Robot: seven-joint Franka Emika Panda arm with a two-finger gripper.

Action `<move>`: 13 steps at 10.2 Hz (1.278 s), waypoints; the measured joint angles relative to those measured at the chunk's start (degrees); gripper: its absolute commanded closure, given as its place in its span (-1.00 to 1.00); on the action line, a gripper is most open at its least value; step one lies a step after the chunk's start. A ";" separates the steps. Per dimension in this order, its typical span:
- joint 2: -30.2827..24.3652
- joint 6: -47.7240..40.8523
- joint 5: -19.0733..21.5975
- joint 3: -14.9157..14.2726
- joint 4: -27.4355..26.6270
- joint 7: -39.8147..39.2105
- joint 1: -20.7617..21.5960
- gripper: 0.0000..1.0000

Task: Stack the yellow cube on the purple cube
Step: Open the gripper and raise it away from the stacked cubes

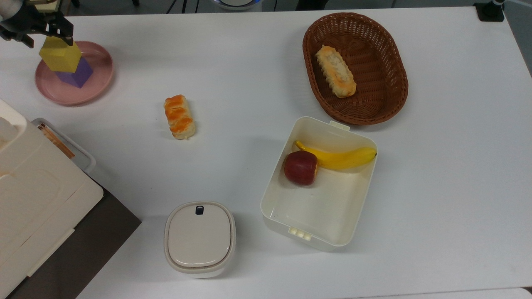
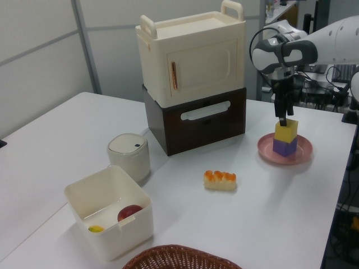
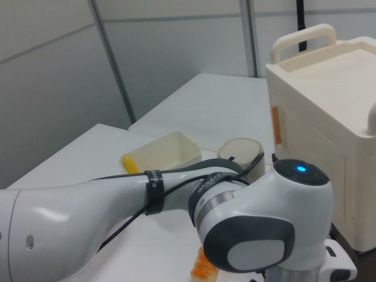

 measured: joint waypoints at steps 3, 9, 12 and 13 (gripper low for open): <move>-1.45 -0.89 0.02 1.39 1.90 0.63 0.52 -1.00; -8.45 -1.85 0.14 2.64 3.55 14.42 10.37 -1.00; -9.70 -1.85 0.16 2.78 3.58 21.84 16.23 -1.00; -9.81 -1.85 0.17 2.81 3.58 22.62 17.86 -1.00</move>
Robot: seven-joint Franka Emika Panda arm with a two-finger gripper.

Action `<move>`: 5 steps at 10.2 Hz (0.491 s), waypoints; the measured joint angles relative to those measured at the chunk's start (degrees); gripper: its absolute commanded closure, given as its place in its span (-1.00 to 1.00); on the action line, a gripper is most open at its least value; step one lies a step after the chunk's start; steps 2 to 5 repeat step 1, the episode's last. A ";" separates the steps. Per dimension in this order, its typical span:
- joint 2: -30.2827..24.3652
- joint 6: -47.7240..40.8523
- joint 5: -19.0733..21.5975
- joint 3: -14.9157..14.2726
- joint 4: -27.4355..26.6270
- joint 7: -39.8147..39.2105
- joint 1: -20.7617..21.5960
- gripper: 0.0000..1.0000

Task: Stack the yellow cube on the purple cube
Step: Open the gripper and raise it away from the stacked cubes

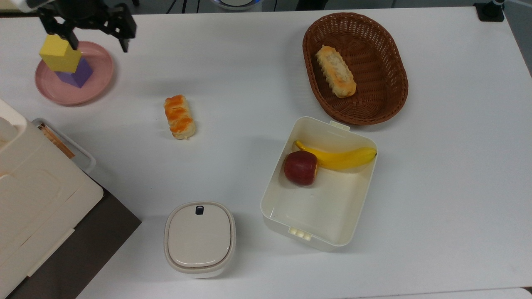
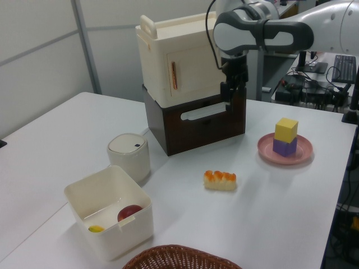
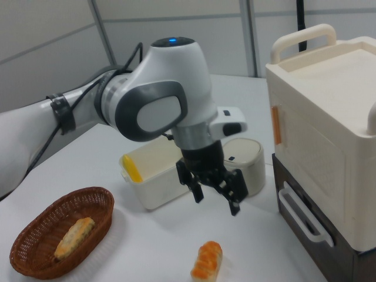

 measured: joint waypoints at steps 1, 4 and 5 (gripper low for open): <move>0.00 0.00 0.01 0.05 0.00 0.94 2.09 -1.00; 0.00 0.00 0.01 0.05 0.00 0.94 2.09 -1.00; 0.00 0.00 0.01 0.05 0.00 0.94 2.09 -1.00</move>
